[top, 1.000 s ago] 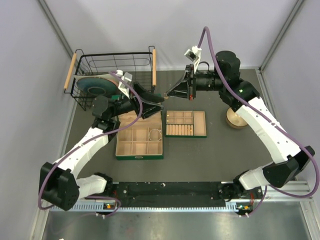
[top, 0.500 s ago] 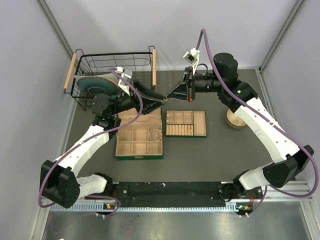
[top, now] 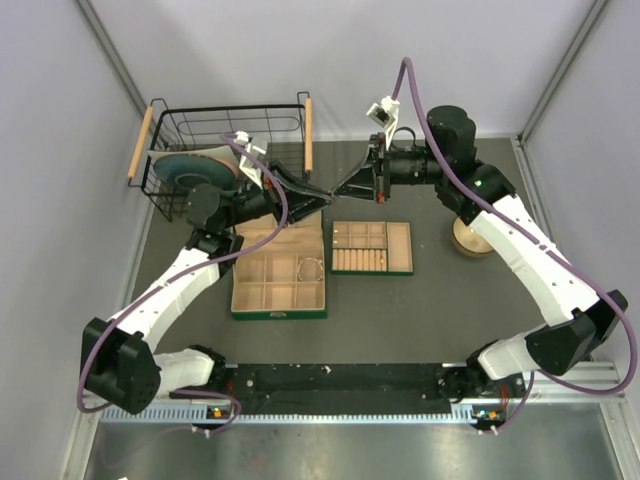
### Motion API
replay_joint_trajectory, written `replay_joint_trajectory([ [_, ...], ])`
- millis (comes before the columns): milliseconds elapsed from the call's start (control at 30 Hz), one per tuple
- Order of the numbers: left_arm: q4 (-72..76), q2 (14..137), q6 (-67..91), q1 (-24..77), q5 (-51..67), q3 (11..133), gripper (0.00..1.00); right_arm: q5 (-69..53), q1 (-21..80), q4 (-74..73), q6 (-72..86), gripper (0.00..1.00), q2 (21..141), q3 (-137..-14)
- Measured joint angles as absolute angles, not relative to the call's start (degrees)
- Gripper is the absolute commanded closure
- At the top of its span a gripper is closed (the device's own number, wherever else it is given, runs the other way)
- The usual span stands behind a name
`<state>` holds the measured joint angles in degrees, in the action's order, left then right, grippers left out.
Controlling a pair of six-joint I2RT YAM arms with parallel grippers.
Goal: Organize the mixed jewelry
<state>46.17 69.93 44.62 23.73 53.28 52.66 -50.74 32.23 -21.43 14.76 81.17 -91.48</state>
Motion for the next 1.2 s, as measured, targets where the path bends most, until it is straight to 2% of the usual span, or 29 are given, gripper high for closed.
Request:
replay_joint_trajectory([
  [233,45.28,69.93,43.92,23.73,53.30,52.84,0.83,-50.61,32.23,-21.43,14.76,1.00,81.17,-91.48],
  [467,43.88,69.93,43.27,23.75,53.23,52.84,0.92,-50.61,32.25,-21.43,14.63,1.00,81.12,-91.48],
  [533,43.75,69.93,43.27,23.75,53.23,52.84,0.99,-50.59,32.25,-21.45,14.59,1.00,81.12,-91.48],
  [667,43.42,69.93,43.31,23.79,53.28,53.12,1.00,-50.41,32.25,-21.43,14.57,1.00,81.12,-91.48],
  [700,43.29,69.93,43.31,23.79,53.30,53.23,1.00,-50.35,32.25,-21.43,14.57,0.98,81.06,-91.48],
  [733,43.24,69.93,43.31,23.79,53.30,53.28,1.00,-50.26,32.25,-21.43,14.50,0.89,81.01,-91.46],
  [800,42.92,69.93,43.29,23.90,53.34,53.39,1.00,-50.00,32.38,-21.28,13.93,0.79,80.66,-91.02],
  [833,42.57,69.93,43.09,23.90,53.32,53.47,1.00,-49.84,32.40,-21.26,13.85,0.70,80.49,-90.74],
  [933,40.10,69.93,41.60,23.94,53.34,54.35,1.00,-48.82,32.51,-22.22,12.23,0.61,79.88,-90.32],
  [1033,34.52,69.84,37.21,23.94,53.60,56.34,1.00,-46.94,32.51,-23.90,9.72,0.55,78.85,-90.35],
  [1200,20.21,68.77,25.63,23.94,54.68,60.42,1.00,-43.22,32.51,-28.38,4.78,0.55,77.19,-92.03],
])
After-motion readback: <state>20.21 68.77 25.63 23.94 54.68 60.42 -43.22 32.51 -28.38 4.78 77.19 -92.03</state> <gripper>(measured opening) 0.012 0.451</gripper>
